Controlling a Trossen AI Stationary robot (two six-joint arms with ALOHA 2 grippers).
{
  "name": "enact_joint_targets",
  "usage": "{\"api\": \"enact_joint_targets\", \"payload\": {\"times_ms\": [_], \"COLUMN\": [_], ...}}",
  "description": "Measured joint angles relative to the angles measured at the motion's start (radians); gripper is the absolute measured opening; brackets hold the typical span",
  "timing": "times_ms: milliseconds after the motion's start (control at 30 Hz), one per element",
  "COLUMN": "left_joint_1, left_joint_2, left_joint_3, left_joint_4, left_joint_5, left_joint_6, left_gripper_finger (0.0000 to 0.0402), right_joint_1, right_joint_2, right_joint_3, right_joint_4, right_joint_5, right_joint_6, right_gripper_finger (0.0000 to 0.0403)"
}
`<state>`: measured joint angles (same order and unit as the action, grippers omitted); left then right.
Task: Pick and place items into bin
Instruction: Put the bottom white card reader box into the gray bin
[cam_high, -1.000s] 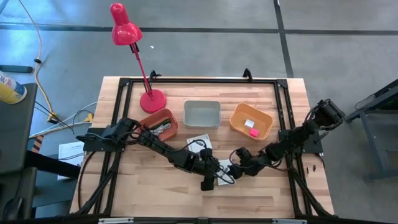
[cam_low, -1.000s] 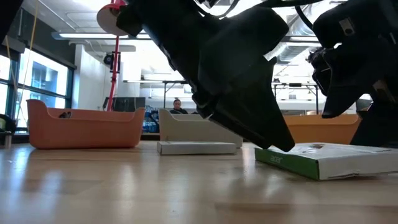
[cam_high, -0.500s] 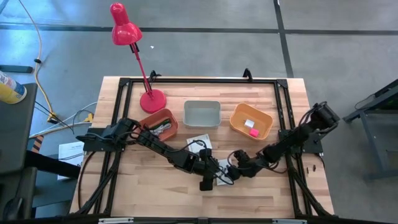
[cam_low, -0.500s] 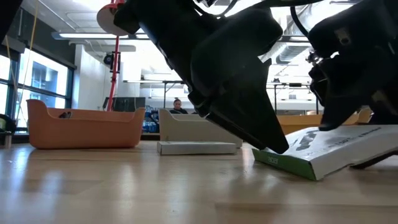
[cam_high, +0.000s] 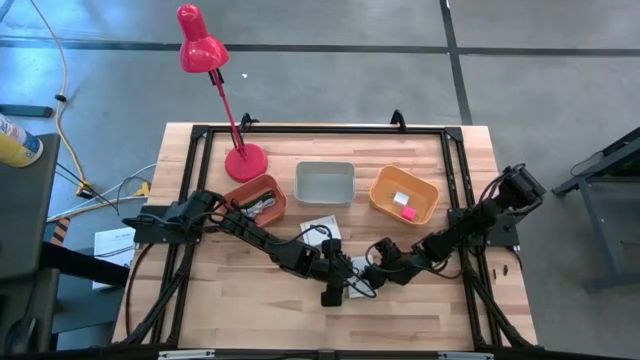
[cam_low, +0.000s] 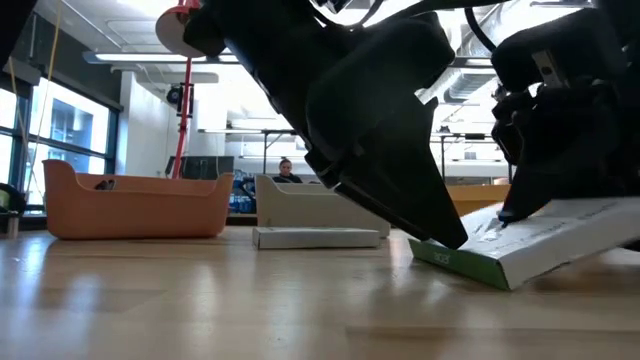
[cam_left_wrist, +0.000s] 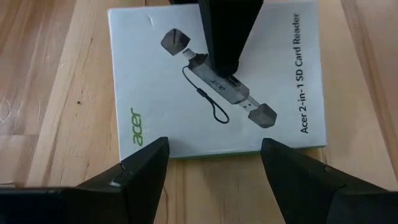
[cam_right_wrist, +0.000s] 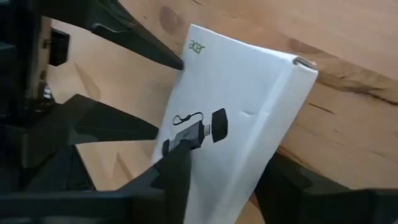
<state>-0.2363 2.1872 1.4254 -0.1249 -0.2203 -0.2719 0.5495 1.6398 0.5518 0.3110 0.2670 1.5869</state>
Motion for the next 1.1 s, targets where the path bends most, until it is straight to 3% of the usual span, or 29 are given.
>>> {"api": "enact_joint_targets", "payload": {"times_ms": [267, 767, 1100], "left_joint_1": [0.0, 0.0, 0.001], "left_joint_2": [0.0, -0.025, -0.149], "left_joint_3": [-0.001, -0.003, -0.002], "left_joint_4": [-0.002, 0.0, -0.083], "left_joint_5": [-0.002, 0.01, 0.01], "left_joint_6": [0.0, 0.029, 0.119], "left_gripper_finger": [0.0248, 0.0248, 0.0248], "right_joint_1": [0.0, 0.0, 0.0], "right_joint_2": [-0.003, -0.003, -0.004], "right_joint_3": [0.002, 0.002, 0.003], "right_joint_4": [0.039, 0.035, 0.044], "right_joint_5": [0.019, 0.016, 0.014], "right_joint_6": [-0.023, -0.057, -0.073], "right_gripper_finger": [0.0078, 0.0081, 0.0077]}}
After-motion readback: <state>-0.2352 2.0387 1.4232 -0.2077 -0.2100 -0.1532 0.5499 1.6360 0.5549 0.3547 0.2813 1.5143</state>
